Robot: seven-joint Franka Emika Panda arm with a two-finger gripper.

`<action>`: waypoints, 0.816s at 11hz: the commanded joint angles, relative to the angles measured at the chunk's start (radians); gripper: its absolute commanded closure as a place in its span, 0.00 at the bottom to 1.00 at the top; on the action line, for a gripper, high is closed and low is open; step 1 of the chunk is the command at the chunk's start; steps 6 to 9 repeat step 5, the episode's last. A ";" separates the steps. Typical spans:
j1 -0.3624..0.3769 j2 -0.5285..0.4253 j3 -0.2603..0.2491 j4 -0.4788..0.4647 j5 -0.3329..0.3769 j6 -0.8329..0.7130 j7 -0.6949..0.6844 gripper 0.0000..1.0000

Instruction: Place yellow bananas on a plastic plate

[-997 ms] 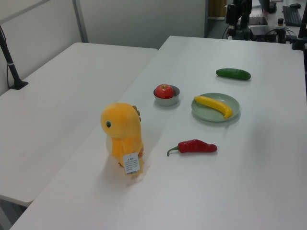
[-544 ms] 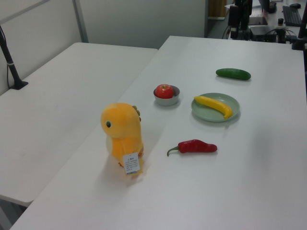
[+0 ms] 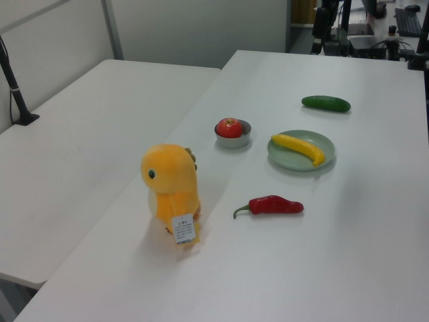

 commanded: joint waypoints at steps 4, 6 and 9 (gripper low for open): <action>0.026 -0.035 -0.023 -0.049 -0.003 0.021 -0.015 0.00; 0.028 -0.035 -0.023 -0.049 -0.003 0.019 -0.015 0.00; 0.028 -0.035 -0.023 -0.049 -0.003 0.019 -0.015 0.00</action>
